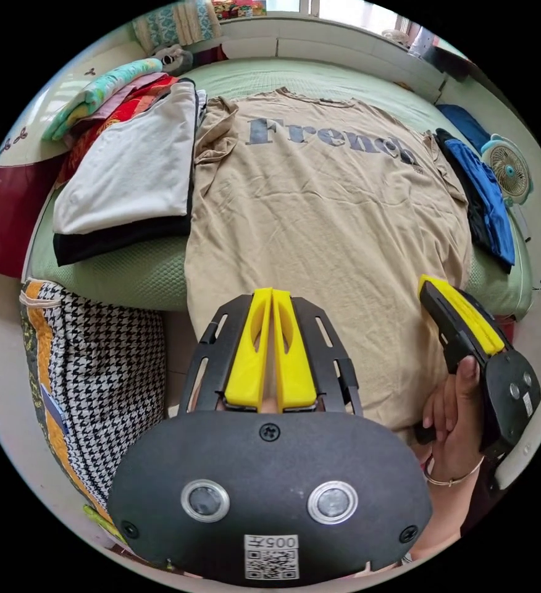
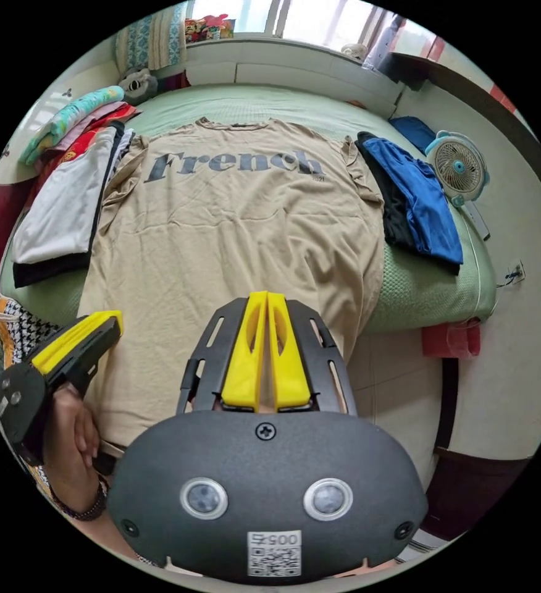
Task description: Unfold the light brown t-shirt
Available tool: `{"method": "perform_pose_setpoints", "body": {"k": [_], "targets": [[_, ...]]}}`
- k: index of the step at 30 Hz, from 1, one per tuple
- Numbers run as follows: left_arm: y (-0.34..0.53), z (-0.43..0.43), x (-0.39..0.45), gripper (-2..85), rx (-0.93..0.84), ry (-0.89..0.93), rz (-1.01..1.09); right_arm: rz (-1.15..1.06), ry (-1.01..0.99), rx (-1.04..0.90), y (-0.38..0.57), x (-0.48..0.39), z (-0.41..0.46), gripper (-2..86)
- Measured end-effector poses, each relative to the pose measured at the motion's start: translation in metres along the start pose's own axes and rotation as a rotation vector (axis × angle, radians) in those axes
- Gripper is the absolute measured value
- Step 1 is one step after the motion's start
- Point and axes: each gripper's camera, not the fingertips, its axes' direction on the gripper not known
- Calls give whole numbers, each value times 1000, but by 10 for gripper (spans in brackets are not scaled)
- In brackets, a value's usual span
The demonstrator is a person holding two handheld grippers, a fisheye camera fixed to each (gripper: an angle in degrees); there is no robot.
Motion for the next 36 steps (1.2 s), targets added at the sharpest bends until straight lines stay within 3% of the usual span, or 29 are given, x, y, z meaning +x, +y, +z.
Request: {"method": "perform_pose_setpoints", "body": {"k": [36], "targets": [[-3, 7, 1, -2, 0, 48, 2, 48, -156, -34, -13, 47, 11, -13]]}}
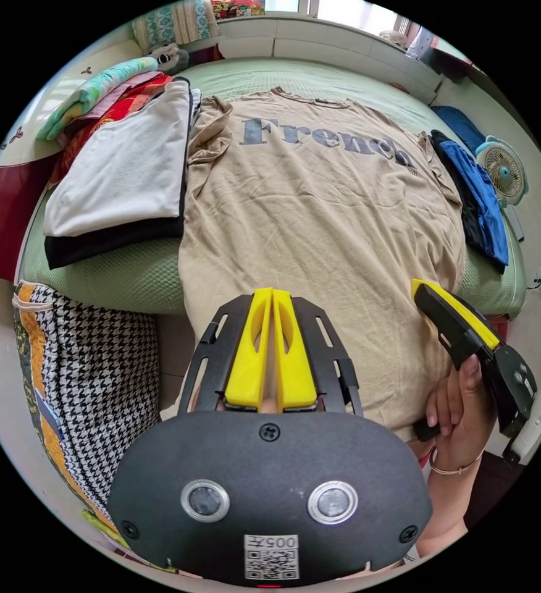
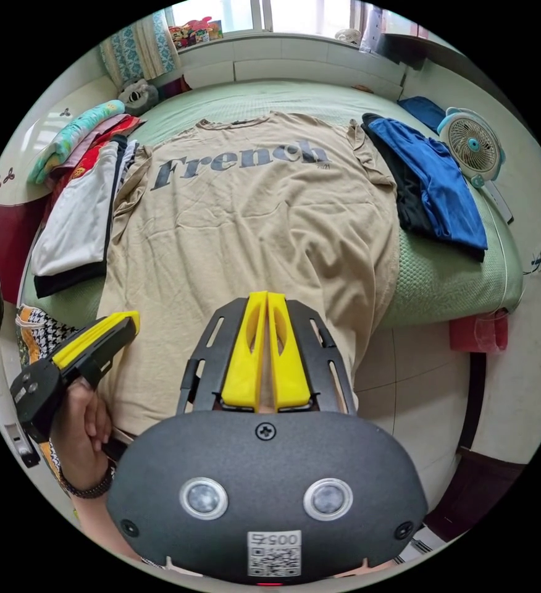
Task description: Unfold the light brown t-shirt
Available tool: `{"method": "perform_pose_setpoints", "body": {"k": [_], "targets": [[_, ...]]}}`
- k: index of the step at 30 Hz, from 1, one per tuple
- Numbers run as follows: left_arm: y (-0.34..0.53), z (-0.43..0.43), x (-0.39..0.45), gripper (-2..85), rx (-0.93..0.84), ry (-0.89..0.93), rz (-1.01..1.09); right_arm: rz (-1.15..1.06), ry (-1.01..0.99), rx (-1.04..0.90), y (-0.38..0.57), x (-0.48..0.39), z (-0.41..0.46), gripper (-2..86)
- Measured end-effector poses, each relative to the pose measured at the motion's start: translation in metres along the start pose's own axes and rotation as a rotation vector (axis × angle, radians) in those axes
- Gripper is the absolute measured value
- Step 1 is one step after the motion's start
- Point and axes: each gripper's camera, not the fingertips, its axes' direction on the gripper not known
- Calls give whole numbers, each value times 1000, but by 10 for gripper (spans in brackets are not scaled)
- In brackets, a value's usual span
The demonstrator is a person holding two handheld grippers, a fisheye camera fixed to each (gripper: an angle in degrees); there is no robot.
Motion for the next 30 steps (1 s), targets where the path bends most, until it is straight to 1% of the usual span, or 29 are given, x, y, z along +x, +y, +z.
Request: {"method": "perform_pose_setpoints", "body": {"k": [30], "targets": [[-10, -2, -3, -2, -14, 24, -7, 7, -29, -13, -16, 24, 22, -12]]}}
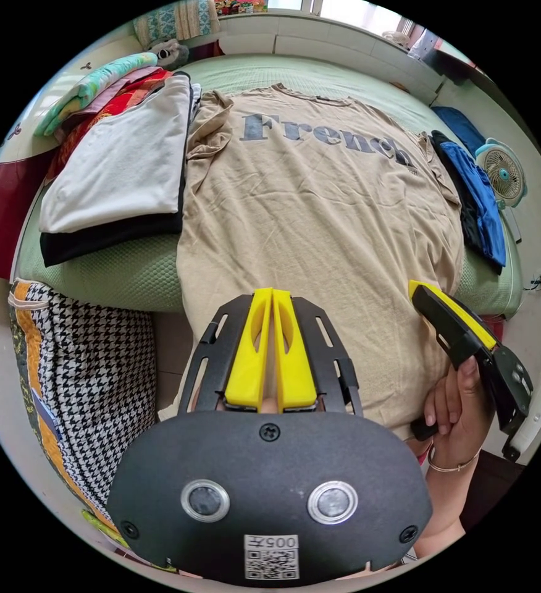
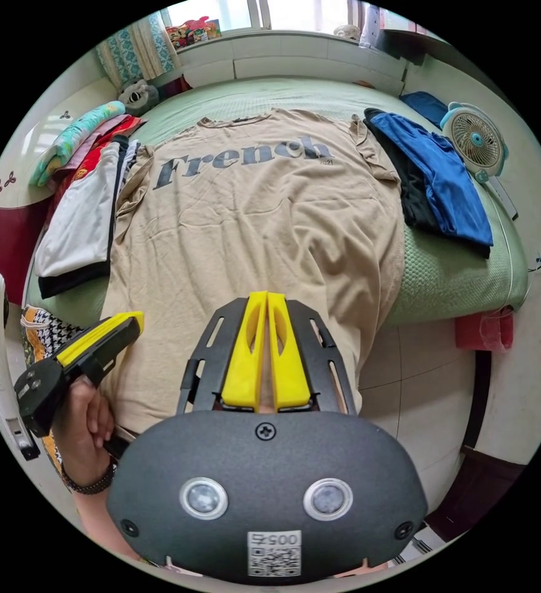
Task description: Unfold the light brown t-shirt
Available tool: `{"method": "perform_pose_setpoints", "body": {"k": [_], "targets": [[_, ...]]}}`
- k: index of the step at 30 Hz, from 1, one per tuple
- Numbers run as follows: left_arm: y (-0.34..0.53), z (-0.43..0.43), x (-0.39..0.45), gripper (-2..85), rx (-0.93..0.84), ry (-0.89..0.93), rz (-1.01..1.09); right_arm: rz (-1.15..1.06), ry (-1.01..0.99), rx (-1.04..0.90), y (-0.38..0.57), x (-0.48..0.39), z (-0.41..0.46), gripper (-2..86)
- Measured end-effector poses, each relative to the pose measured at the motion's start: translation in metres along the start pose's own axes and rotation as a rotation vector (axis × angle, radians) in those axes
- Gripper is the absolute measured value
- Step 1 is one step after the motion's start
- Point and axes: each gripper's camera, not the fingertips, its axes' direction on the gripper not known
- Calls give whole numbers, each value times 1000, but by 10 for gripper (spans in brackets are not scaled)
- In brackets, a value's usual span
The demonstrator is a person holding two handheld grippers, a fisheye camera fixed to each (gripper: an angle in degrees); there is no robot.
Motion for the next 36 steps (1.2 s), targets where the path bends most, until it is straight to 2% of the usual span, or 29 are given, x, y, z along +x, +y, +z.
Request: {"method": "perform_pose_setpoints", "body": {"k": [36], "targets": [[-11, -39, -28, -3, 8, 13, -23, -4, -16, -18, -21, 7, 24, -13]]}}
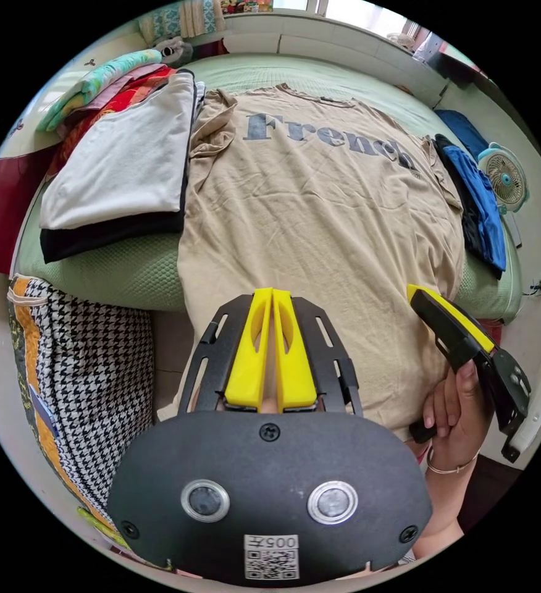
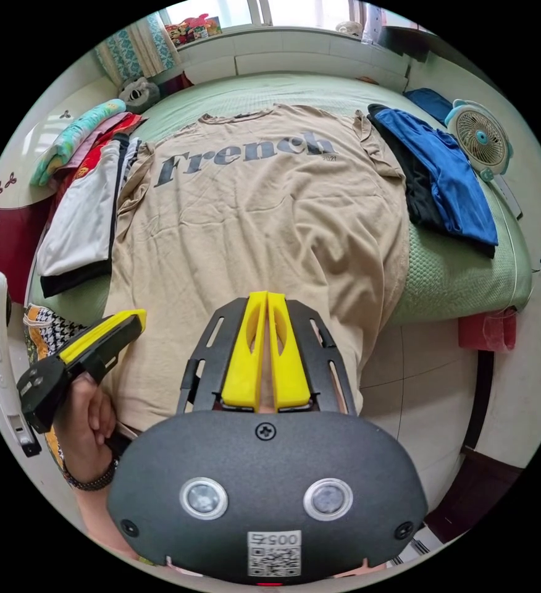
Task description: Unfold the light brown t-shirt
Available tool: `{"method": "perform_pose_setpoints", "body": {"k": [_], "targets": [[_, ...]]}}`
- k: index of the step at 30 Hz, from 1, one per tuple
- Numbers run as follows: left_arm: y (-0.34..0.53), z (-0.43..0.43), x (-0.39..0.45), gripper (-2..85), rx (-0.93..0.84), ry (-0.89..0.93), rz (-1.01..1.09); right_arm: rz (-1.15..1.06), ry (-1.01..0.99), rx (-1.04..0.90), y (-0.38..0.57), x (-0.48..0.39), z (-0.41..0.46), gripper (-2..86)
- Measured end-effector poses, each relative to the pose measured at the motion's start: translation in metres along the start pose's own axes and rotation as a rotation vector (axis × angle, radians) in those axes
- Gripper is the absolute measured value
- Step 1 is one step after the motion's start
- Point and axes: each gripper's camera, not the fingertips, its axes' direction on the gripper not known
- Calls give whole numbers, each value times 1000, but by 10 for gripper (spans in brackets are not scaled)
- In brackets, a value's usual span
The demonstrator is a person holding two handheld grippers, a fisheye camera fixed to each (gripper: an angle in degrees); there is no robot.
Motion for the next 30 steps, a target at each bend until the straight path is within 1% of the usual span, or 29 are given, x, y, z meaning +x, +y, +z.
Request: {"method": "perform_pose_setpoints", "body": {"k": [5, 8, 10, 16, 20, 22, 25, 27, 30], "targets": [[4, -14, -13, -3, 11, 30, -13, 6, -10, 11, 1, -2, -1, -13], [6, -22, -21, -3, 31, 25, -24, 8, 12, -19, -4, -9, 3, -13], [7, -27, -26, -3, 38, 27, -26, -16, 30, -19, -5, -17, 4, -13], [10, -46, -50, -2, 67, 108, -33, -86, 52, -12, -4, -37, 1, -12], [4, -62, -71, -2, 54, 169, -36, -129, 21, -22, -12, -48, 1, -13], [-1, -75, -80, -2, 71, 191, -33, -167, -46, 19, -19, -55, -7, -13], [-18, -106, -99, -2, 169, 185, -54, -221, -98, 96, -36, -70, -23, -12], [-42, -133, -115, -2, 262, 133, -81, -240, -120, 147, -53, -80, -36, -11], [-75, -165, -133, -1, 352, 76, -136, -282, -212, 255, -87, -101, -62, -8]]}}
